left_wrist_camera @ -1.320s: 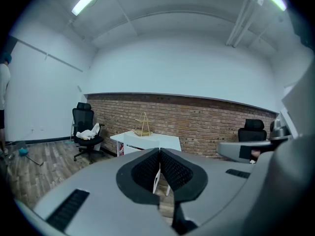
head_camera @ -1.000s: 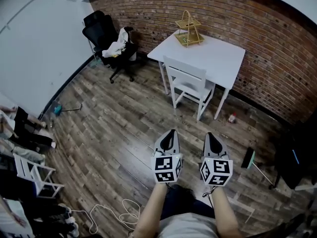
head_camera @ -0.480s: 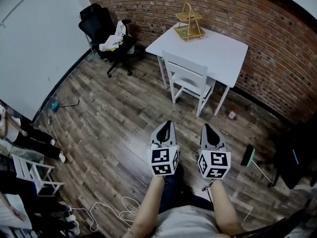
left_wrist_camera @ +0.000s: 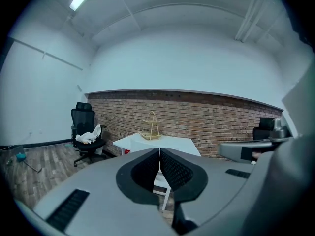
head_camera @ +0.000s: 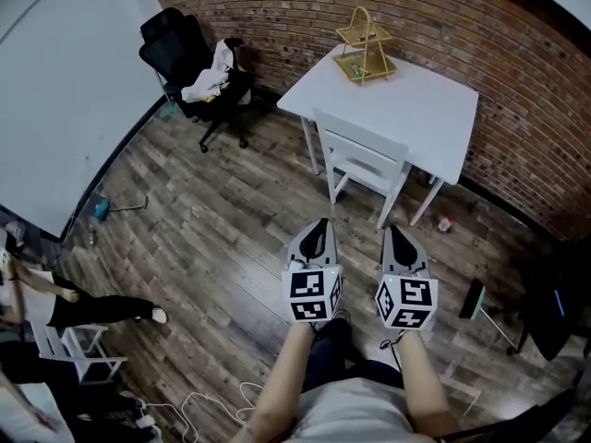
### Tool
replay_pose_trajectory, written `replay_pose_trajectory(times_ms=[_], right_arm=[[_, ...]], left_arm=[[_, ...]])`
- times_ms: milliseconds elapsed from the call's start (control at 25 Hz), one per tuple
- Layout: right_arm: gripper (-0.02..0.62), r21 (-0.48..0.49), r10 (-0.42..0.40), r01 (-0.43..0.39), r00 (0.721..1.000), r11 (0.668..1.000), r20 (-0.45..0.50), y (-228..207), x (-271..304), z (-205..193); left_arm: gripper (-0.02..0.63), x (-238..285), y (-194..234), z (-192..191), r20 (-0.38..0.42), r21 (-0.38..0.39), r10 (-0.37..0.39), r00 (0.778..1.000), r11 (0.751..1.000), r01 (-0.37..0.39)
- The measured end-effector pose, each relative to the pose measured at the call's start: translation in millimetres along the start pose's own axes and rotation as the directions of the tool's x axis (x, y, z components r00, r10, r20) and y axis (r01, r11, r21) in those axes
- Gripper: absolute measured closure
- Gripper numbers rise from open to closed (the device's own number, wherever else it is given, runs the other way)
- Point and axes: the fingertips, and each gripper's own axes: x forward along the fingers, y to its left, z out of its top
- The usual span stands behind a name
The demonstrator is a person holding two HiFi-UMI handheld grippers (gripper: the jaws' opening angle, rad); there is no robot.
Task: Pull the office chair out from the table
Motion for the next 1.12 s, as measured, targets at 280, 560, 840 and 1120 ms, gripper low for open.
replay_pose_trajectory(times_ms=[280, 560, 840, 1120], right_arm=[[0.581, 0.016, -0.032, 0.033, 0.999, 0.999, -0.005, 6.1, 59.7, 5.2], [0.581, 0.021, -0.049, 0.049, 0.998, 0.999, -0.042, -3.1, 95.5, 0.1], [0.581, 0.019, -0.061, 0.062, 0.997, 0.998, -0.051, -21.4, 130.3, 8.0], [0.581, 0.038, -0.053, 0.056, 0.996, 0.998, -0.071, -48.2, 189.3, 11.1]], left_arm=[[0.592, 55.2, 33.0, 7.3, -0.018, 0.003, -0.048, 0.999, 0.999, 0.048], [0.592, 93.3, 39.8, 2.7, -0.052, 0.016, -0.088, 0.995, 0.996, 0.089], [0.592, 133.3, 43.6, 4.8, -0.078, 0.024, -0.105, 0.991, 0.994, 0.107], [0.592, 184.9, 61.6, 2.1, -0.119, 0.040, -0.078, 0.990, 0.996, 0.083]])
